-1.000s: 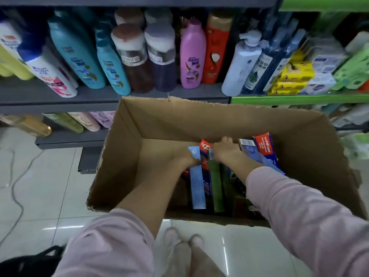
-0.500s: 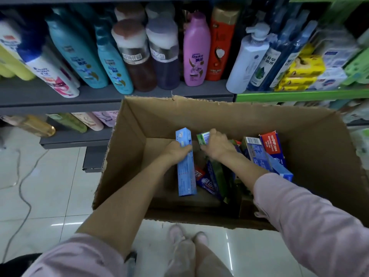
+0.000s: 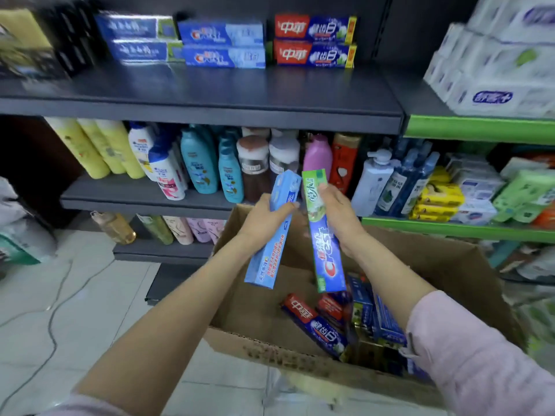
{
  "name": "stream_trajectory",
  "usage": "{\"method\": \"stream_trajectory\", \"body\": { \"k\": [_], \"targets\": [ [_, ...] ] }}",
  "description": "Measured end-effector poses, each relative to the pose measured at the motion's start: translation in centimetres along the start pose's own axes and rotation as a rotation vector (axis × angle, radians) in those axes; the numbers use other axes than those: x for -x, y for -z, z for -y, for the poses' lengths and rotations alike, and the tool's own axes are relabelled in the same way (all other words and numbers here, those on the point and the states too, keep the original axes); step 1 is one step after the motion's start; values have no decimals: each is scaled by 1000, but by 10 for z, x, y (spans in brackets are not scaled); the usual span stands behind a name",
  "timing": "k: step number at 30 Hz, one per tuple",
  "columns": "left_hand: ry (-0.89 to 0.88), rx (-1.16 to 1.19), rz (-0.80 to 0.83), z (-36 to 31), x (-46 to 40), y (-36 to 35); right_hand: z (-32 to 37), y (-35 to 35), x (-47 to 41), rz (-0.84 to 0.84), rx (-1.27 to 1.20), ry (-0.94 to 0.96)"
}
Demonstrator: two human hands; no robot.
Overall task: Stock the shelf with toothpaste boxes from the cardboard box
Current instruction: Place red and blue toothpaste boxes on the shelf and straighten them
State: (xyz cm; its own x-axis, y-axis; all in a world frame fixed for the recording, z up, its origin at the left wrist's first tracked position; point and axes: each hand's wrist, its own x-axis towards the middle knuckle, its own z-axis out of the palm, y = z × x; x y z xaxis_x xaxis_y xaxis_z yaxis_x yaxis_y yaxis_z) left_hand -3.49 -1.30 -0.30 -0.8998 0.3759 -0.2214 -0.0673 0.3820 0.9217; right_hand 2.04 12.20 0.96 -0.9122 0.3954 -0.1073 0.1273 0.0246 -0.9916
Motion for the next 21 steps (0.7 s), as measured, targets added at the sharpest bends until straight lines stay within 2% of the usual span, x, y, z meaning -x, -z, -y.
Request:
{"method": "stream_trajectory", "body": {
  "k": [5,8,11,13,14,18,21],
  "targets": [
    [-159,-8,-50,-52,19,45,62,-26,-5,24,-197,76],
    [-155,-6,-26,-76,16,72,86,-50,-21,-57,-377,138],
    [-135,-30,-41,-90,4,103,111,-76,-35,-63,-491,126],
    [-151,-44,-81,-93,-11,123,124,-94,-48,-64,-448,180],
    [-178,-89,-118,-96,-19,134,128,-100,-58,-99,-291,247],
    [-309,-464,-254,-110,-58,188,144,-116,-104,-296,622,635],
    [-391,-731,-328,-131,-91,224,161,-124,-140,-266,1207,827]
  ]
}}
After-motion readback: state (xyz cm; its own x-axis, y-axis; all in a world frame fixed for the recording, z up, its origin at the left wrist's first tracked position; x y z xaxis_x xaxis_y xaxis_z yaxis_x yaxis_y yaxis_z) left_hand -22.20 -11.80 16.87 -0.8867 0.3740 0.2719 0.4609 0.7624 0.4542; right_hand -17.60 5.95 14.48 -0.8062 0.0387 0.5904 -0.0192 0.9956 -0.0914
